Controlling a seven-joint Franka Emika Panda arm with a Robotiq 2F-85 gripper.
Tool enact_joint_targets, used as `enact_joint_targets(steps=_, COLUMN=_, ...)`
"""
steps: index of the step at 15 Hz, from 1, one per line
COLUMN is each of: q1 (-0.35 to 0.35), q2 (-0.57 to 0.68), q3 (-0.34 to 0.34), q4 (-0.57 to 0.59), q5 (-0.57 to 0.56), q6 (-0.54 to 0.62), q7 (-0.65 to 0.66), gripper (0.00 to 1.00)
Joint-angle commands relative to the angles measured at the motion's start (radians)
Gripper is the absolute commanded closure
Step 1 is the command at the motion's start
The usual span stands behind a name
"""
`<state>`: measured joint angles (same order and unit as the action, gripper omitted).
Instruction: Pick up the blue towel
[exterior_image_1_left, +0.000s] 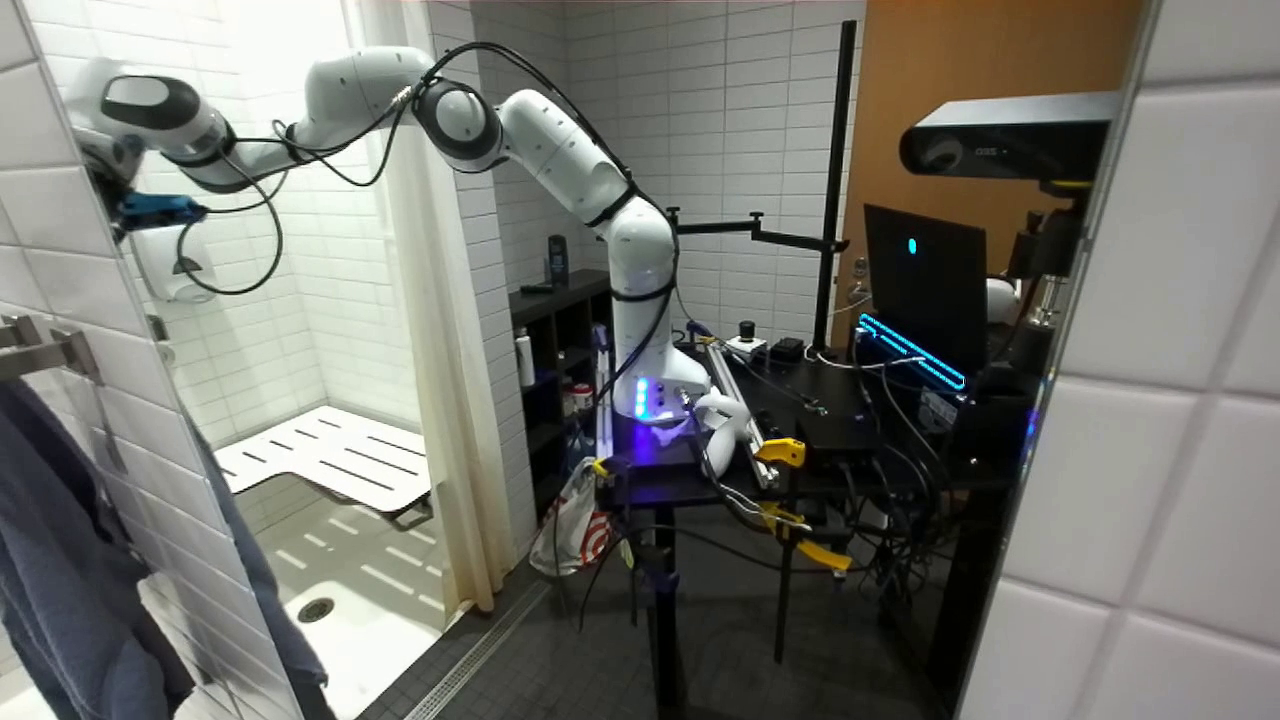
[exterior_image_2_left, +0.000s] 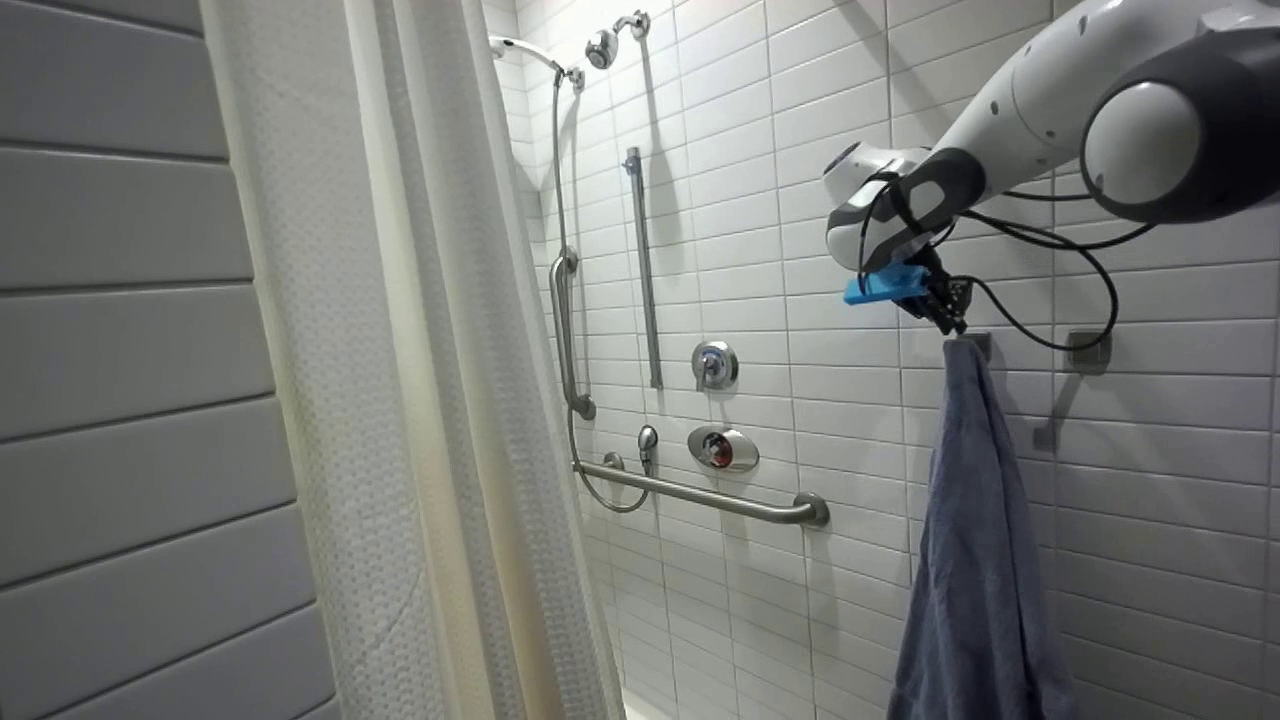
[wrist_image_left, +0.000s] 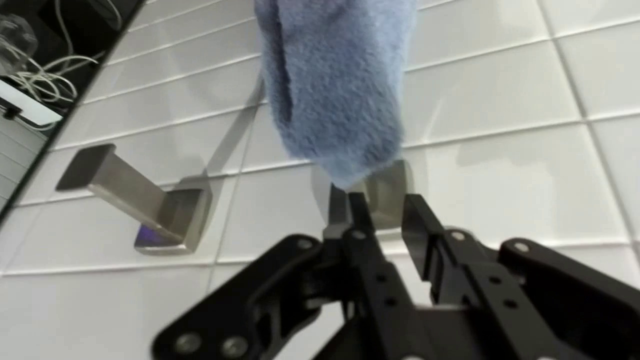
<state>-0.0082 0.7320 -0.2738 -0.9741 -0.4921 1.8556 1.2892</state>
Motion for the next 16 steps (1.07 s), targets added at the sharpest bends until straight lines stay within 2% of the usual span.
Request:
enact_joint_targets(steps=1, q1=0.036, q2=-0.143, q3=0.033, q4=-0.102, q5=-0.004, q6=0.083, q7=-0.059, gripper=1.00)
enact_joint_targets(steps=3, q1=0.044, q2=-0.176, q3=0.047, q4=-0.109, q5=0.005, q6=0.099, q7=-0.080, gripper=1.00)
enact_joint_targets(steps=4, q1=0.045, q2=-0.189, q3=0.059, q4=-0.107, q5=0.019, q6=0.079, q7=-0.105, gripper=0.74)
enact_joint_targets(steps=6, q1=0.029, q2=-0.195, q3=0.094, q4=-0.102, q5=0.080, q6=0.020, q7=-0.185, gripper=0.69)
enact_joint_targets(steps=8, q1=0.038, q2=-0.184, q3=0.095, q4=-0.126, q5=0.086, q6=-0.023, q7=-0.214, gripper=0.56)
enact_joint_targets(steps=12, q1=0.085, q2=-0.146, q3=0.081, q4=-0.200, q5=0.012, q6=-0.059, q7=-0.191, gripper=0.28)
enact_joint_targets(steps=16, q1=0.164, q2=-0.143, q3=0.074, q4=-0.325, q5=-0.090, q6=-0.030, q7=-0.156, gripper=0.02)
